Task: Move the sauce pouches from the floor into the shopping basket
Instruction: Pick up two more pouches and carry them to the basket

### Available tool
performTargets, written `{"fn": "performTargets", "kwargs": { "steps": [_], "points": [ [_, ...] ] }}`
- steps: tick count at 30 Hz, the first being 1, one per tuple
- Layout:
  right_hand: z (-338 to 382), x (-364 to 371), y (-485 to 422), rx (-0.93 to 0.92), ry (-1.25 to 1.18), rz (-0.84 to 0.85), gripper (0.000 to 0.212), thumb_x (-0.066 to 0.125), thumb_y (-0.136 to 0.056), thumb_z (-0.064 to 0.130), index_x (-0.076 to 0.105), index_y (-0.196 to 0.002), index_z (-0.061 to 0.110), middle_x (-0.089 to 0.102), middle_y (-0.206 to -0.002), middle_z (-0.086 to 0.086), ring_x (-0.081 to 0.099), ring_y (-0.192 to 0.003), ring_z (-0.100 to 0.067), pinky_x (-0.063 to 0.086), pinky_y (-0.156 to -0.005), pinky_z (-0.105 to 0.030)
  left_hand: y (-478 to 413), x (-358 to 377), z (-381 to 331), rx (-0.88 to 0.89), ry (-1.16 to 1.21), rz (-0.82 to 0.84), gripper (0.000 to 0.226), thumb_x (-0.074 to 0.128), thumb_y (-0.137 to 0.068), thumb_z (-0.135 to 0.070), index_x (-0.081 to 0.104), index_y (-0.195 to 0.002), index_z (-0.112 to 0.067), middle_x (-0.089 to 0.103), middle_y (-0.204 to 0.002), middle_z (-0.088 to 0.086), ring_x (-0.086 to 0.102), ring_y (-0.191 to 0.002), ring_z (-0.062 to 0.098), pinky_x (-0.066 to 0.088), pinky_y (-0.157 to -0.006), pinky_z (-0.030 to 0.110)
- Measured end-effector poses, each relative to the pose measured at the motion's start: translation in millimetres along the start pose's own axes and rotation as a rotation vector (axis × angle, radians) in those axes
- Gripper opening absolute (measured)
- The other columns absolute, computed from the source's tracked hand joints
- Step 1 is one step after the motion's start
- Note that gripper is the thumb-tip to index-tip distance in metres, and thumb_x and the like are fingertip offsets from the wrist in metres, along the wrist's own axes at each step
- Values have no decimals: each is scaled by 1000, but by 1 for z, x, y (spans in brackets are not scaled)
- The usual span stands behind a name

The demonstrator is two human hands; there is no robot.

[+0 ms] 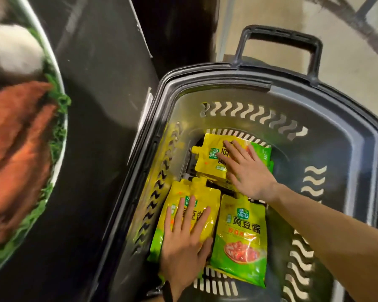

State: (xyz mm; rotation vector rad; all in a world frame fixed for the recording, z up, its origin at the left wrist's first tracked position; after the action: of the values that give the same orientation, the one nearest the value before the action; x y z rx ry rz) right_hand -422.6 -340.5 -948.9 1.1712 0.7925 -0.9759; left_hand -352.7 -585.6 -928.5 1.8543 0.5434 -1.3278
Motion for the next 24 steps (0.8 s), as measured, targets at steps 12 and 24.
{"fn": "performTargets", "kwargs": {
  "steps": [12,24],
  "points": [
    [54,-105,164,550,-639,315,69,58,-82,42,41,-145,21,53,-136,-13,57,-118,-31,46,-92,-36,19,-153,-28,-119,-11,418,47,43,-103,-41,40,-147,-24,45,-146,7,48,-129,24,47,-103,39],
    [102,-386,374,610,-471,65,70,65,-83,37,34,-145,24,44,-136,-9,45,-128,-29,49,-94,-40,115,-471,-162,32,-56,212,52,55,-95,-47,45,-140,-23,56,-133,4,60,-118,27,52,-91,43]
  ]
}}
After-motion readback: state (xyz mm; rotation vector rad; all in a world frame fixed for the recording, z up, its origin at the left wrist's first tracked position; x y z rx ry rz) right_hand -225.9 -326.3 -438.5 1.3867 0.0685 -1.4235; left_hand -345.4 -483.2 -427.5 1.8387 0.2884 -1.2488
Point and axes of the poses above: each hand's wrist, its own y-axis away from the middle knuckle, its own x-axis out of the palm, z = x × y, the point moved 3 cm from there along -y, towards the middle knuckle
